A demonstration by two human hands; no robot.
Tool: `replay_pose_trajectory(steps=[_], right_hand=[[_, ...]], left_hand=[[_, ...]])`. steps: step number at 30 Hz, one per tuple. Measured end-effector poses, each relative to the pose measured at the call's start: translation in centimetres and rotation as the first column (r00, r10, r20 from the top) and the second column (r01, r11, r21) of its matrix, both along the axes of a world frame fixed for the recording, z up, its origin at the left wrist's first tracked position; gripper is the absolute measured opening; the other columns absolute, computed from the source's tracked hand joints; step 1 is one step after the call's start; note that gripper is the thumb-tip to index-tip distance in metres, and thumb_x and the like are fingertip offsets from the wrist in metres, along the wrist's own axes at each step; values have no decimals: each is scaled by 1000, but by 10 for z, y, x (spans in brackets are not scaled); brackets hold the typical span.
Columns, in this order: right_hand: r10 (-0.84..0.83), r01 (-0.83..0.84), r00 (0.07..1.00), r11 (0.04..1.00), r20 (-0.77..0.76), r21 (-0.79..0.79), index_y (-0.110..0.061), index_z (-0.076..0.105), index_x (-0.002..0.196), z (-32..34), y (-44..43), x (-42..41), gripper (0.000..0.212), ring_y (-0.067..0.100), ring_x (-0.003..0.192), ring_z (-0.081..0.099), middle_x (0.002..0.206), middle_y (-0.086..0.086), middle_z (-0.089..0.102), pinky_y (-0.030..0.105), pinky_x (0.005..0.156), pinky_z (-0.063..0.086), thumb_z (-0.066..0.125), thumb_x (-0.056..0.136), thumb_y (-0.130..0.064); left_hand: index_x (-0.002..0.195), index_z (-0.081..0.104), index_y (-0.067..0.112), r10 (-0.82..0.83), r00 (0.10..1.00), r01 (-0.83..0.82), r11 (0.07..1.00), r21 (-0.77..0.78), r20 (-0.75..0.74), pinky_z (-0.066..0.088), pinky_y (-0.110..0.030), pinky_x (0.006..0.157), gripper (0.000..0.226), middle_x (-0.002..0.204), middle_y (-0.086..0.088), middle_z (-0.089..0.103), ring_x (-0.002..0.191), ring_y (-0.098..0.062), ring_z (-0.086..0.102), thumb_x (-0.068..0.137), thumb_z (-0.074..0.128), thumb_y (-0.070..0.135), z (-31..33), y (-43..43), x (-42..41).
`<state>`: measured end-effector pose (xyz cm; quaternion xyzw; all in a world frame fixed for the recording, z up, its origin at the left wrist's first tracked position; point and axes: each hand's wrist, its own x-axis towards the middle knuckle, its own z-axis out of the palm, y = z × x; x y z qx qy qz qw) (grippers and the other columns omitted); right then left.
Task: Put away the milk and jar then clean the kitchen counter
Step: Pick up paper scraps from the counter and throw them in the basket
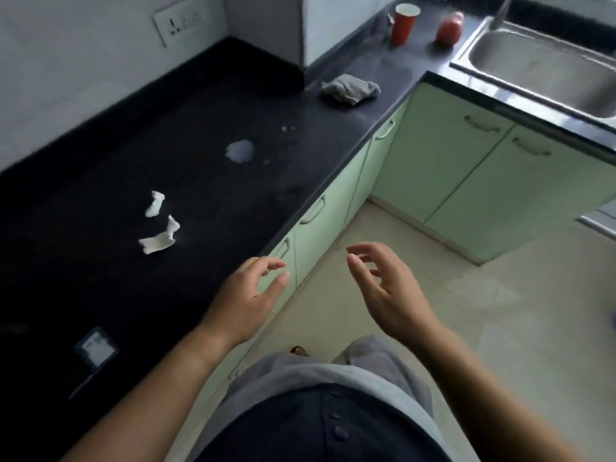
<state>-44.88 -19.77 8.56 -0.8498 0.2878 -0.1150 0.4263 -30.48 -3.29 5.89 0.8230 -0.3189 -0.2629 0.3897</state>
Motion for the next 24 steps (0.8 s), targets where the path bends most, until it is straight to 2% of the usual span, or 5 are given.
replay_pose_trajectory(steps=[3, 10, 13, 18, 24], right_hand=[[145, -145, 989, 989, 2, 15, -25, 56, 115, 2, -9, 58, 52, 5, 104, 54, 114, -10, 57, 34, 88, 50, 32, 86, -62], [533, -530, 845, 846, -46, 58, -20, 58, 112, -5, -16, 186, 38, -1, 93, 55, 110, -8, 57, 20, 79, 49, 44, 89, -47], [671, -666, 736, 741, -84, 84, -19, 58, 114, -10, -15, 236, 36, 4, 99, 55, 112, -8, 56, 28, 85, 50, 47, 90, -44], [854, -853, 492, 512, -170, 101, -24, 53, 121, -27, -11, 307, 40, 3, 105, 51, 119, -12, 51, 22, 85, 46, 48, 89, -47], [951, -966, 248, 258, -185, 29, -22, 55, 119, -64, 20, 367, 39, 10, 107, 50, 118, -8, 54, 19, 83, 38, 58, 86, -42]], left_hand=[[114, 60, 27, 152, 988, -154, 987, 49, 42, 35, -5, 79, 28, 115, 15, 55, 101, 12, 48, 89, 53, 39, -6, 13, 32], [118, 58, 21, 485, 863, -505, 840, 199, 143, 43, -34, 94, 35, 123, 3, 54, 113, -15, 51, 90, 53, 40, -32, 51, 77], [118, 58, 18, 555, 790, -613, 724, 317, 261, 45, -38, 92, 38, 124, -1, 56, 113, -20, 52, 89, 53, 41, -46, 57, 86], [119, 58, 10, 641, 658, -752, 527, 396, 395, 47, -42, 90, 42, 124, -9, 57, 115, -27, 52, 87, 55, 38, -68, 56, 100], [135, 48, 11, 695, 561, -809, 344, 476, 450, 35, -57, 102, 62, 143, -17, 44, 133, -38, 37, 86, 34, 47, -98, 64, 118]])
